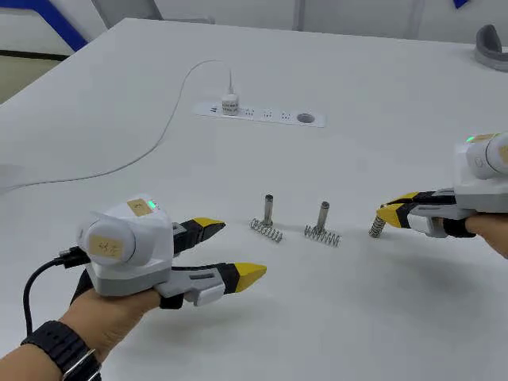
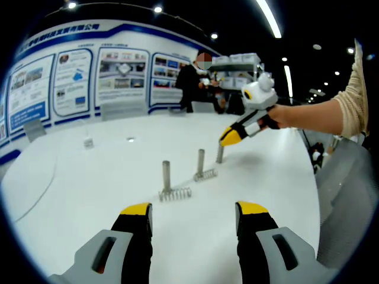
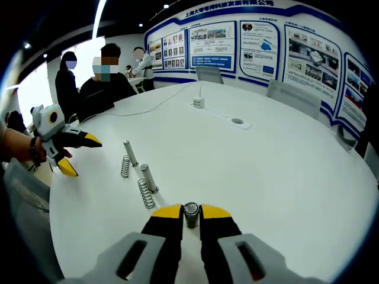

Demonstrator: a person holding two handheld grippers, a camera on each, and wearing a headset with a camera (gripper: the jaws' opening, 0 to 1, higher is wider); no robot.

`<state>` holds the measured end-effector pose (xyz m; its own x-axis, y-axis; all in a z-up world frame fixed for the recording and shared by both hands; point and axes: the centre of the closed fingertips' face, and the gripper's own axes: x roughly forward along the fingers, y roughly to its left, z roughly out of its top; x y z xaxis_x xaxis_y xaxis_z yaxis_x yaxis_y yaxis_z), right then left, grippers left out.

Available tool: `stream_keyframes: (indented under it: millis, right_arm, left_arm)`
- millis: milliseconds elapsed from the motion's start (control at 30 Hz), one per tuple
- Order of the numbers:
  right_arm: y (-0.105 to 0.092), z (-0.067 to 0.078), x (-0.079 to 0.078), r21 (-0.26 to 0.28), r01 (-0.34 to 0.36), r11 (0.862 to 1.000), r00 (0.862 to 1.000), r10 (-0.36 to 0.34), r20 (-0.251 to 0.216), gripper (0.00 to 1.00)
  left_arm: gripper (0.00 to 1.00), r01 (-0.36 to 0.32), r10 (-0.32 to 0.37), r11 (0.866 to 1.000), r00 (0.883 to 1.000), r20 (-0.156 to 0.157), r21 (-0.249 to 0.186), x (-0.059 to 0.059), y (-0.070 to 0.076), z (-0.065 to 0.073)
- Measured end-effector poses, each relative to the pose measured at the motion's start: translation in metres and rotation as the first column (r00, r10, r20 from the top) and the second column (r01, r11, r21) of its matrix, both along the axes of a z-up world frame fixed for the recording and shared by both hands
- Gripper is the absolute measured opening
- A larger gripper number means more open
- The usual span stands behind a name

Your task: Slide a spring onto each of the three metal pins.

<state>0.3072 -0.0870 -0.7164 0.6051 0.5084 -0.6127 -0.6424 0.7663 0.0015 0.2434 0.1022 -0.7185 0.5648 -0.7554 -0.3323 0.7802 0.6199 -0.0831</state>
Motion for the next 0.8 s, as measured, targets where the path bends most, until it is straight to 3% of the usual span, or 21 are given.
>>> stream_keyframes:
  millis: [533,800]
  right_arm:
    - [0.001,-0.002,-0.001,-0.003,-0.001,1.0,1.0,0.001,0.004,0.17]
    - [0.003,0.022,-0.003,0.004,-0.004,1.0,0.998,0.004,0.069,0.22]
  left_arm:
    - [0.58,0.001,-0.001,1.0,1.0,0.001,-0.001,0.0,-0.002,0.001]
    - [0.58,0.003,-0.003,1.0,1.0,0.004,-0.003,0.001,-0.002,0.001]
